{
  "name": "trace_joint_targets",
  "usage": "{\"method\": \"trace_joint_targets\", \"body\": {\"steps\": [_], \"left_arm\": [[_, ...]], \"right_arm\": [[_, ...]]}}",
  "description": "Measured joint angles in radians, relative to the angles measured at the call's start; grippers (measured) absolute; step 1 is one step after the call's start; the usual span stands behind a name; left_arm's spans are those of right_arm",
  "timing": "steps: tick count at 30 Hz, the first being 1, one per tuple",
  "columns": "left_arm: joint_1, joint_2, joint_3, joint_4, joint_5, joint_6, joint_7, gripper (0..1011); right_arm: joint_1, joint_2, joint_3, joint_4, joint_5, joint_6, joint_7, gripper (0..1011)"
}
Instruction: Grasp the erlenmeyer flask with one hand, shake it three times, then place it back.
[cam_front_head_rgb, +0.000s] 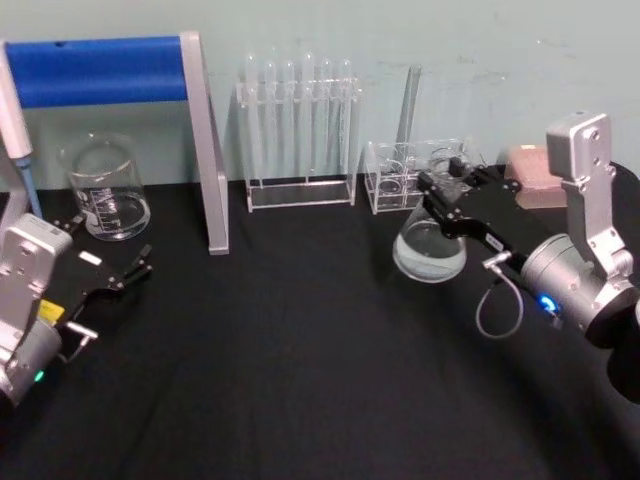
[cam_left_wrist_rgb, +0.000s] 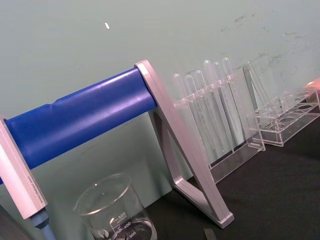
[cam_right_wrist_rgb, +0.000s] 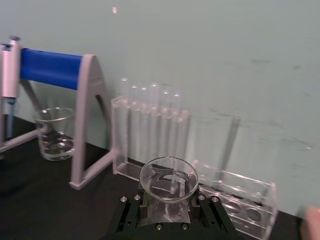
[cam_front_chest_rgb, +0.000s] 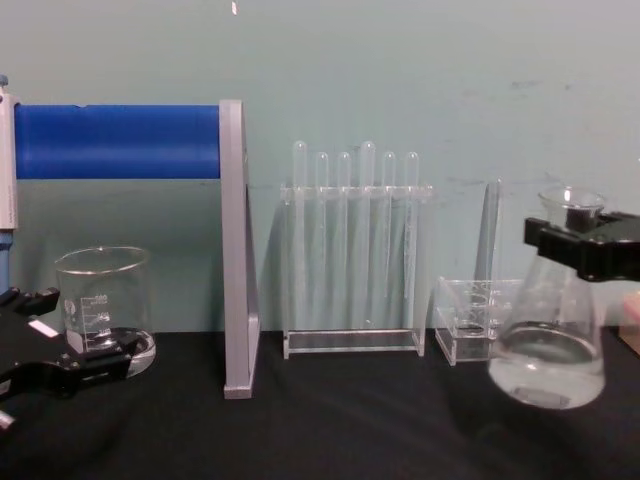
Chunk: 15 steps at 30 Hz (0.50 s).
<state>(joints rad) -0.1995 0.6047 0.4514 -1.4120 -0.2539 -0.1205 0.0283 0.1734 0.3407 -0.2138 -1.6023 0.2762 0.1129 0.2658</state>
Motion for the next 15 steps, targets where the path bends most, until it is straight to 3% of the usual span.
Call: {"method": "trace_joint_targets", "body": {"steps": [15], "left_arm": [[0.000, 0.000, 0.000, 0.000, 0.000, 0.000, 0.000, 1001]], "right_arm": [[-0.046, 0.006, -0.068, -0.085, 0.020, 0.012, 0.062, 449]]}}
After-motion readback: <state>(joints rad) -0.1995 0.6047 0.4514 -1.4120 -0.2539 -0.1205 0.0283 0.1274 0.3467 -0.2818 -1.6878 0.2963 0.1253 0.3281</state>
